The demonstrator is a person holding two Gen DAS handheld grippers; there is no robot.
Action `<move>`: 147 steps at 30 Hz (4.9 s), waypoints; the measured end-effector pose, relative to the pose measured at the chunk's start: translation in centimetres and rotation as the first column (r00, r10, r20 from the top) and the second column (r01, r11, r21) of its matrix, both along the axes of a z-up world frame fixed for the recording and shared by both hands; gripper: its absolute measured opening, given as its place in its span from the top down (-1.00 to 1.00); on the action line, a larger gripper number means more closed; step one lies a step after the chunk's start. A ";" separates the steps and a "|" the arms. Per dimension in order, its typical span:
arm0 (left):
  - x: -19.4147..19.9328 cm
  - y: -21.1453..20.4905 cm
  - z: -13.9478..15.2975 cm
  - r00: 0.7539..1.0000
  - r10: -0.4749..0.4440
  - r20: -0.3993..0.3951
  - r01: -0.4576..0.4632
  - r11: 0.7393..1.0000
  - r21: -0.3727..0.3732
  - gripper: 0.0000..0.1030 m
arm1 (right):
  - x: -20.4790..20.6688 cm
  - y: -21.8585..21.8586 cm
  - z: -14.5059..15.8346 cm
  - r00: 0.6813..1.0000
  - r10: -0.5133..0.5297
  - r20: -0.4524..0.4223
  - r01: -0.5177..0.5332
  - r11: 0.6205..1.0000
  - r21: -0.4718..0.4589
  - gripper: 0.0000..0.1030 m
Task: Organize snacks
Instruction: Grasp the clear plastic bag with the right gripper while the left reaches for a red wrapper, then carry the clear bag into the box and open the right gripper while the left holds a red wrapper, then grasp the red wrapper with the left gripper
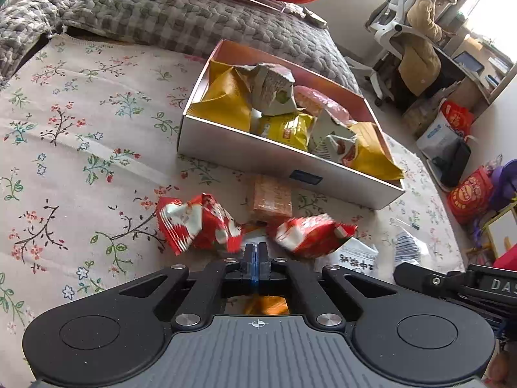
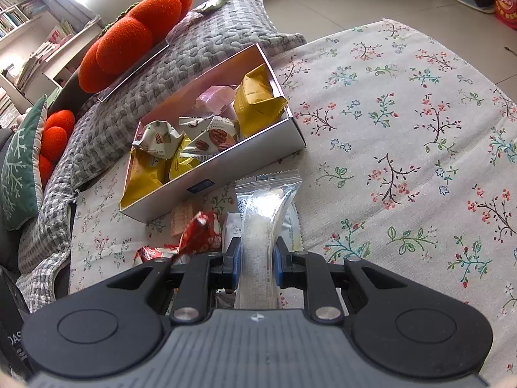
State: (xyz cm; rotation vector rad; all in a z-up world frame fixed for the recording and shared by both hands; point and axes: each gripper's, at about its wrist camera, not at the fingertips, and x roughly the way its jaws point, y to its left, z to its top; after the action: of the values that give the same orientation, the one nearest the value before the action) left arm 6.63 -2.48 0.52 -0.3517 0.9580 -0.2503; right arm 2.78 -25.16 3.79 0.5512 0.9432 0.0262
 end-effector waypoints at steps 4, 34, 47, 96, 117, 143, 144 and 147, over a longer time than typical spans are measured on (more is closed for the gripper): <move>-0.4 0.7 1.3 0.999 0.002 0.032 -0.001 1.000 -0.020 1.00 | -0.1 -0.1 0.2 1.000 0.001 0.007 -0.001 1.000 0.007 0.66; 2.0 1.5 1.9 0.986 -0.106 0.129 0.068 0.960 0.273 0.47 | 0.0 -0.4 0.2 1.000 -0.006 0.008 0.006 1.000 0.009 0.66; 1.4 1.6 3.9 0.980 -0.090 0.180 0.048 0.973 0.226 0.46 | 0.1 -1.2 0.4 0.999 -0.047 0.019 0.047 0.999 0.007 0.66; 12.2 -0.6 3.2 0.925 -0.241 0.293 0.216 0.970 0.114 -0.14 | 16.3 1.6 -0.2 0.982 0.106 0.156 -0.146 0.950 0.276 0.54; 3.3 1.5 6.2 0.957 -0.175 0.230 0.140 0.977 0.159 -0.35 | 7.6 -1.4 3.1 0.998 0.024 0.052 -0.032 0.987 0.156 0.12; 0.7 -7.0 0.6 0.853 -0.487 0.187 0.420 0.854 0.305 -0.22 | 4.8 -2.3 2.3 1.000 0.021 -0.013 -0.019 0.992 0.127 -0.34; 0.7 -7.0 0.2 0.855 -0.489 0.173 0.422 0.849 0.318 -0.06 | 4.8 -2.2 2.3 1.000 0.019 -0.012 -0.018 0.993 0.119 -0.34; 1.1 -6.4 0.2 0.869 -0.467 0.164 0.406 0.862 0.303 0.20 | 5.0 -2.2 2.1 1.000 0.019 -0.017 -0.018 0.995 0.099 -0.34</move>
State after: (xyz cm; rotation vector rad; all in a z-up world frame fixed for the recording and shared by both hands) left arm 7.77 -8.92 0.70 0.1466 0.8159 -0.5661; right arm 7.75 -27.32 5.85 0.6354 0.9684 0.0851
